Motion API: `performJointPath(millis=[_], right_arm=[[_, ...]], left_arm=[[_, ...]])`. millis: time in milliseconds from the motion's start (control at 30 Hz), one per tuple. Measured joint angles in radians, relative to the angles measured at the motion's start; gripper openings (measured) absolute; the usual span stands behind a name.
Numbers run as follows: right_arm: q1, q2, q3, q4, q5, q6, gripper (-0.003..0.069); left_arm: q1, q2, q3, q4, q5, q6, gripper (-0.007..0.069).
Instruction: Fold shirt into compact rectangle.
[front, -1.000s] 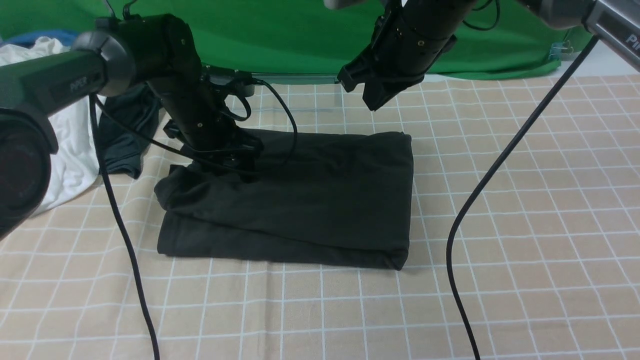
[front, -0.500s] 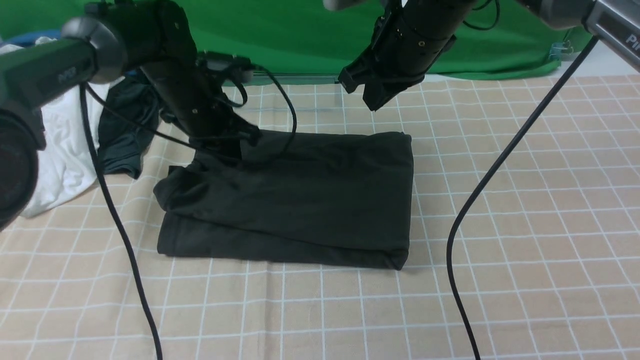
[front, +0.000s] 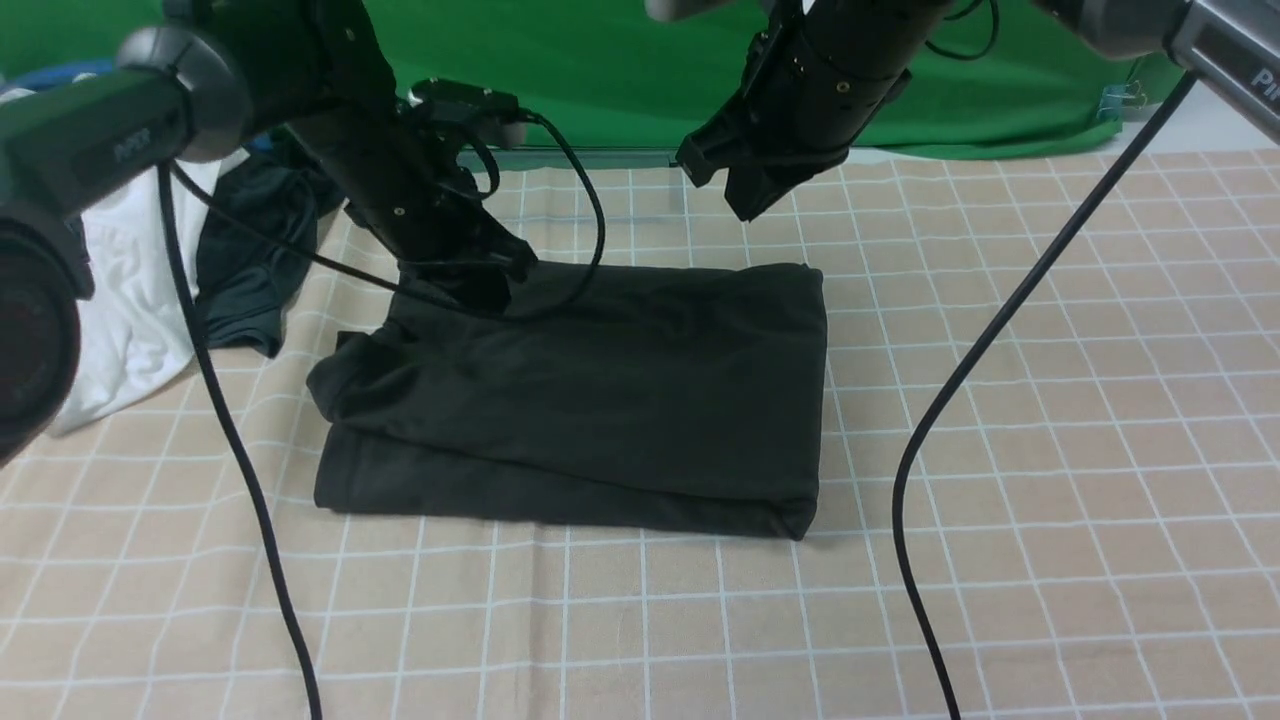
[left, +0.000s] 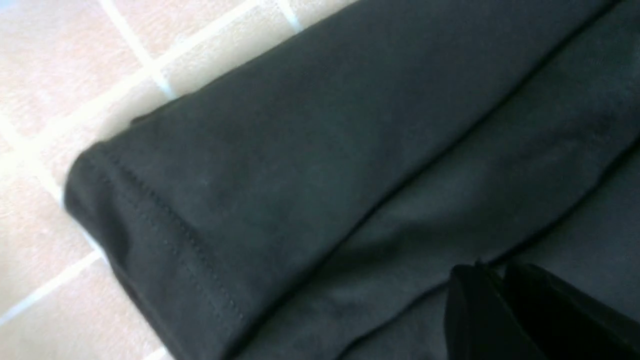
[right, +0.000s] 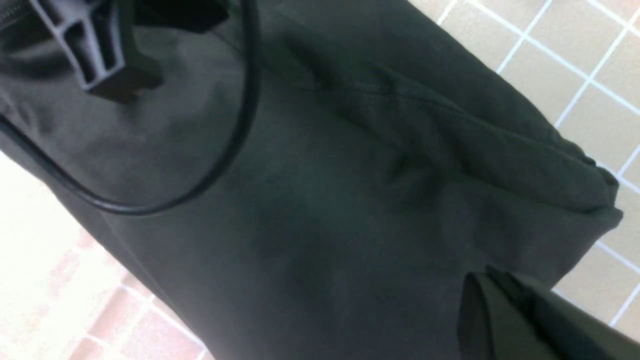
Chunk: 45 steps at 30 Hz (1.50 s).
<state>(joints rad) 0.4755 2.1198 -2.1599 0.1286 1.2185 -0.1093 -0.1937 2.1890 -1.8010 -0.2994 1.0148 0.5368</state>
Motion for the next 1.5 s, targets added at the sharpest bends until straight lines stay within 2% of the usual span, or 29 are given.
performJointPath(millis=[133, 233, 300, 367, 433, 633, 700, 933, 1067, 1333, 1500], right_arm=[[0.0, 0.008, 0.0, 0.001, 0.0, 0.0, 0.0048], [0.0, 0.014, 0.0, 0.001, 0.0, 0.0, 0.005], [0.0, 0.018, 0.0, 0.001, 0.0, 0.0, 0.005], [0.0, 0.019, 0.001, 0.002, 0.0, 0.0, 0.005], [0.0, 0.019, 0.001, 0.003, 0.0, 0.0, 0.005], [0.0, 0.019, 0.001, 0.003, 0.0, -0.007, 0.005], [0.0, 0.019, 0.001, 0.003, 0.0, -0.009, 0.005], [0.0, 0.019, 0.001, 0.003, -0.002, -0.015, 0.005], [0.0, 0.019, 0.001, 0.003, -0.005, -0.018, 0.0054], [0.0, 0.019, 0.001, 0.003, -0.009, -0.018, 0.0059], [0.0, 0.019, 0.001, -0.001, -0.006, -0.018, 0.007]], left_arm=[[-0.019, 0.032, 0.001, 0.009, -0.022, 0.024, 0.028], [-0.027, 0.046, 0.002, 0.009, -0.043, 0.026, 0.0381], [-0.03, 0.055, 0.002, 0.011, -0.047, 0.027, 0.0426], [-0.031, 0.067, 0.002, 0.014, -0.047, 0.027, 0.0433], [-0.034, 0.068, 0.001, 0.016, -0.047, 0.029, 0.0423], [-0.043, 0.066, 0.0, 0.027, -0.021, 0.031, 0.0085], [-0.046, 0.054, 0.001, 0.028, -0.013, 0.031, 0.0033], [-0.046, -0.008, 0.002, 0.038, -0.029, 0.005, 0.0019], [-0.046, -0.029, 0.002, 0.091, -0.072, -0.043, 0.0019], [-0.044, -0.019, 0.002, 0.157, -0.183, -0.063, 0.0019], [-0.037, 0.01, 0.002, 0.18, -0.197, -0.106, 0.0025]])
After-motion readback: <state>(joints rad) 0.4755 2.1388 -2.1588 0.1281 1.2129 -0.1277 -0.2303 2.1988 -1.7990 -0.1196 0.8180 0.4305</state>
